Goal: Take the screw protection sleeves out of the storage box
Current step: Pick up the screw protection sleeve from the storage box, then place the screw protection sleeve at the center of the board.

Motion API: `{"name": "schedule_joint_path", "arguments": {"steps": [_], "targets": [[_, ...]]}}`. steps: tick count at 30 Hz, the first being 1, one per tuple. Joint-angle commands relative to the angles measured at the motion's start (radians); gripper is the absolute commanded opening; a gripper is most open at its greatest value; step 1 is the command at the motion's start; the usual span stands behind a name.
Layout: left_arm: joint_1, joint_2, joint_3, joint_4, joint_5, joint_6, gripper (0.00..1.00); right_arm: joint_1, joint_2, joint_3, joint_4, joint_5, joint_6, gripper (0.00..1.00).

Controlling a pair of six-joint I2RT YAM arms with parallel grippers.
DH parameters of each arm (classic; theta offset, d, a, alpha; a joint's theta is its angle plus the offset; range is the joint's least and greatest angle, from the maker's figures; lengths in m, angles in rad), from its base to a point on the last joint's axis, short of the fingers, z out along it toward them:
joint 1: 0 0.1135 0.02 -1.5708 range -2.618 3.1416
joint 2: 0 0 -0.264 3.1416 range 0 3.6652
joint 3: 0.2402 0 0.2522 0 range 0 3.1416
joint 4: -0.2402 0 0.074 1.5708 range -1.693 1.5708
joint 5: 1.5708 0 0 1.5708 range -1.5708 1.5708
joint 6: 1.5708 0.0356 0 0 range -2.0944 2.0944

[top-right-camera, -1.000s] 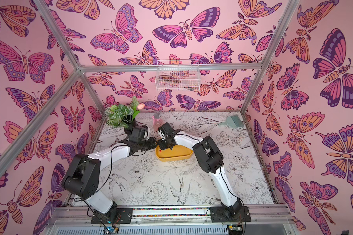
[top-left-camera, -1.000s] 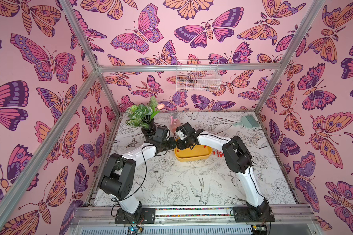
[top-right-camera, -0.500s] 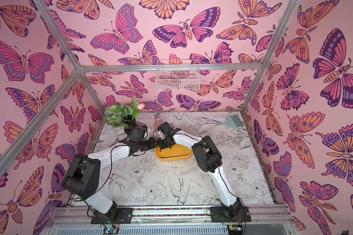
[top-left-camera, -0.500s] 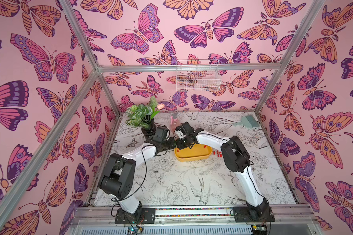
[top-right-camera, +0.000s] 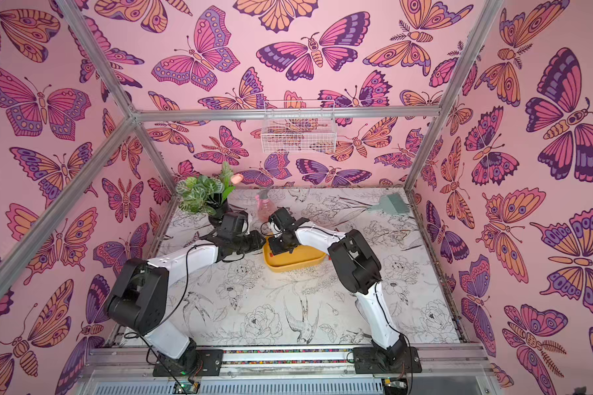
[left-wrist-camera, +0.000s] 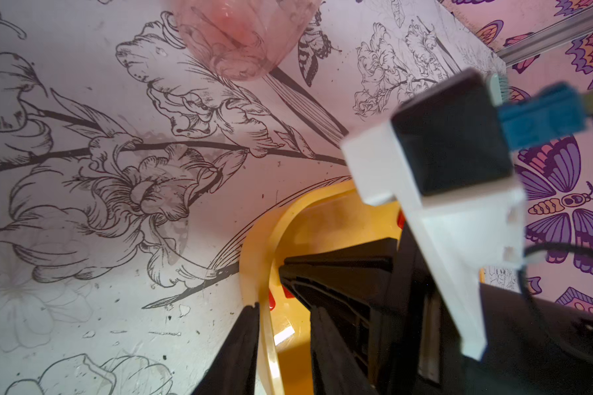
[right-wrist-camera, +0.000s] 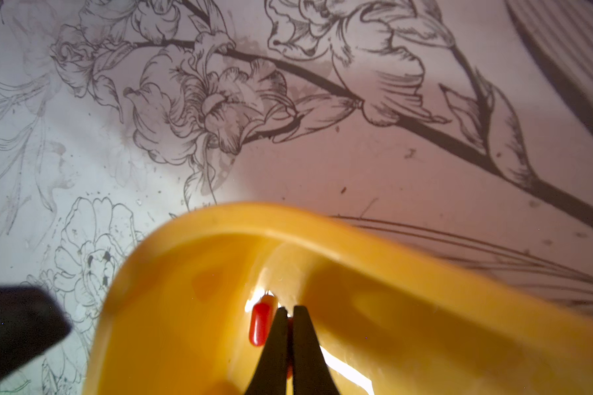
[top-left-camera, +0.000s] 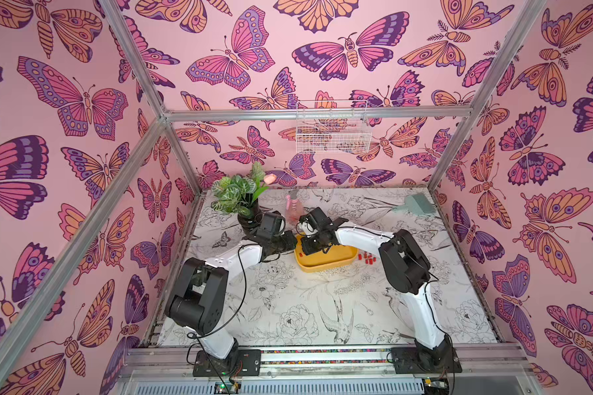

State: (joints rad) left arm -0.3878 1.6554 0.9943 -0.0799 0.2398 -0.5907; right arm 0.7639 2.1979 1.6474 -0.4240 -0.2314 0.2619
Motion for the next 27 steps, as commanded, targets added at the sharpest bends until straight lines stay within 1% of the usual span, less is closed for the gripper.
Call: {"name": "schedule_joint_path", "arguments": {"steps": [1,9,16,27], "targets": [[-0.008,0.016,0.016,-0.01,0.006,0.011,0.31,-0.022,-0.074,-0.036,0.041,0.005,0.019,0.09],[-0.008,0.017,0.017,-0.01,0.008,0.012,0.31,-0.05,-0.195,-0.158,0.118,0.017,0.035,0.09],[-0.008,0.014,0.018,-0.01,0.007,0.014,0.31,-0.079,-0.316,-0.273,0.158,0.057,0.04,0.09],[-0.008,0.014,0.018,-0.009,0.008,0.014,0.31,-0.176,-0.485,-0.424,0.146,0.091,0.029,0.1]]}}
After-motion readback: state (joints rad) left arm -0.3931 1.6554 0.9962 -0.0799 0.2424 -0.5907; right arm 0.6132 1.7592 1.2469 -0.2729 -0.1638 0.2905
